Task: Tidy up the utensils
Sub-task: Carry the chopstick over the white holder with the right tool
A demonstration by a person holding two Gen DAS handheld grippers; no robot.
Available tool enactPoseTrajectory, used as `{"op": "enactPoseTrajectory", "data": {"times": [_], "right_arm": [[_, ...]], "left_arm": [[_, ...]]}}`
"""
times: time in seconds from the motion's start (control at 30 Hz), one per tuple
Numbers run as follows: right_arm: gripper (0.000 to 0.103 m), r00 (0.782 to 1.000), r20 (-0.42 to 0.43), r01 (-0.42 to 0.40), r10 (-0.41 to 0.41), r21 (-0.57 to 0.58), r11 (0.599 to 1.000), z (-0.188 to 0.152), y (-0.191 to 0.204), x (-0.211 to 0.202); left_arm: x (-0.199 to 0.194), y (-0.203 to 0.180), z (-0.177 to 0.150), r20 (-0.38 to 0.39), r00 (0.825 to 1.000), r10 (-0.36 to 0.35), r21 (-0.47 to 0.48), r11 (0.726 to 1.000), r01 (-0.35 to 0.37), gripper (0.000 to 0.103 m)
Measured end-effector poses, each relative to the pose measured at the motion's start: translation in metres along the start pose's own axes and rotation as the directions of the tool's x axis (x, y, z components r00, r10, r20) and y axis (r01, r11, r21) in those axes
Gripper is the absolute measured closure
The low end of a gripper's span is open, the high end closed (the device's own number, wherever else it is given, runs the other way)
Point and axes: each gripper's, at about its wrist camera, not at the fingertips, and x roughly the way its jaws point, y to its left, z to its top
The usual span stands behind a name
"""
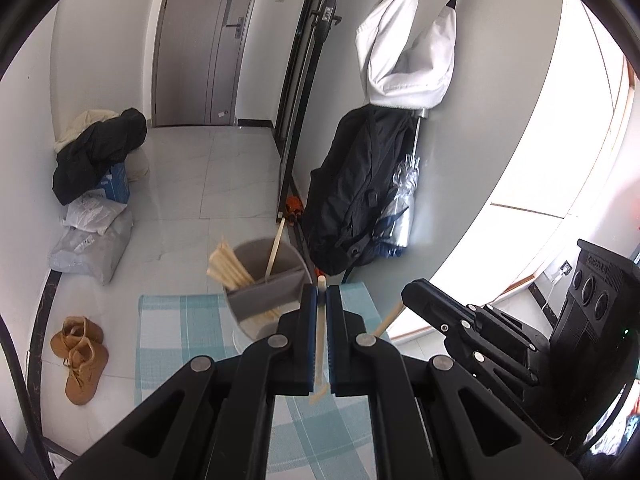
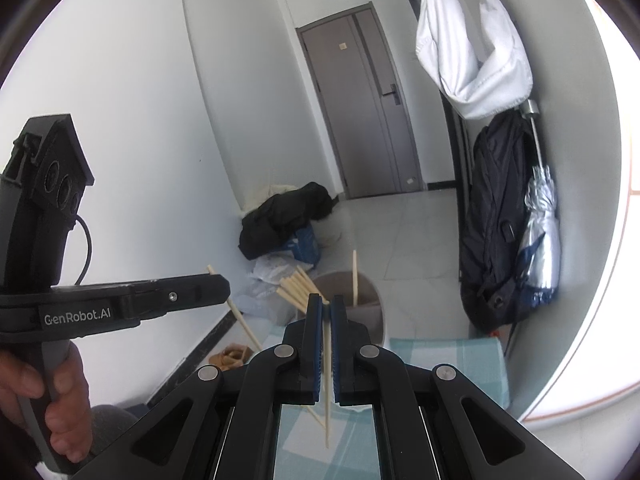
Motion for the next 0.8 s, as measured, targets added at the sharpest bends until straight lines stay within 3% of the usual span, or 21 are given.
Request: {"op": "enactPoseTrajectory", "data": {"times": [0.27, 0.8], "right_arm": [[0.100, 1.000, 0.030, 0.007, -0.007, 0.000, 1.000, 0.050, -0.008, 0.008], [0.100, 0.996, 0.084, 0.001, 0.008, -0.104, 0.995, 0.124, 0.002, 0.060]], "left_arm": [[0.002, 0.007, 0.038, 0.030, 0.999, -0.027, -0.017, 0.999, 0.028, 0.103], [0.020, 0.039, 0.092, 0.062, 0.998, 0.007, -0.007, 1.000, -0.006, 0.103]]}}
